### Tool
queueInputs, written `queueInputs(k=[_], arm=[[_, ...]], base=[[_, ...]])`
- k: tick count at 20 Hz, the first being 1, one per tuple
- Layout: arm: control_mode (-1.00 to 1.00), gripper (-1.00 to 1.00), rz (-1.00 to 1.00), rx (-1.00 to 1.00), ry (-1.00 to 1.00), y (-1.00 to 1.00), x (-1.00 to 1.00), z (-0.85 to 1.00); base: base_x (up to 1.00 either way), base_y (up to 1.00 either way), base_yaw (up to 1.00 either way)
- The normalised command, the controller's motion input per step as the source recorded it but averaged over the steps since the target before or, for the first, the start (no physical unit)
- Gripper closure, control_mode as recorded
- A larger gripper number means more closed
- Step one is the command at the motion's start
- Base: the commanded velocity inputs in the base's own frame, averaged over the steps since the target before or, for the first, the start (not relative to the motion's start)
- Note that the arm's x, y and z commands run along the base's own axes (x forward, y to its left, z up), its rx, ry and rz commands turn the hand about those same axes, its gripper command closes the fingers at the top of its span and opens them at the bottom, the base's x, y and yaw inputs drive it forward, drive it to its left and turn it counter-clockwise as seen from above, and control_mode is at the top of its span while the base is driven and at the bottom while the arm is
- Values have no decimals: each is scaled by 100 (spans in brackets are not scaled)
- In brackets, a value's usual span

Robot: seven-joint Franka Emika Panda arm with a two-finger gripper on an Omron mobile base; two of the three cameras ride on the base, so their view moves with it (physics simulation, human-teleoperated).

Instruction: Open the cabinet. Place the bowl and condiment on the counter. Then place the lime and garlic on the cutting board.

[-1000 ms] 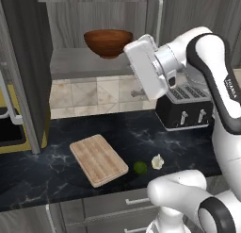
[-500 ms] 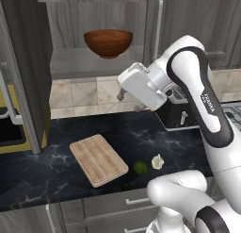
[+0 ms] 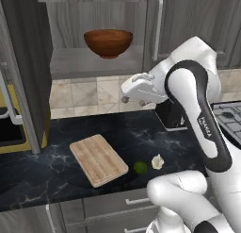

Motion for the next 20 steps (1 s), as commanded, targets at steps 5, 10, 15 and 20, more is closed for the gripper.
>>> queueInputs(k=[5, 10, 15, 20], arm=[[-100, -100, -3, -27, -50, -11, 0, 0], [-100, -100, -11, -10, -31, -51, 0, 1], [-100, -100, -20, 0, -11, -93, 0, 12], [-100, -100, -20, 3, 0, -68, 3, 22]], base=[[0, 0, 0], [0, 0, 0], [0, 0, 0], [0, 0, 0]])
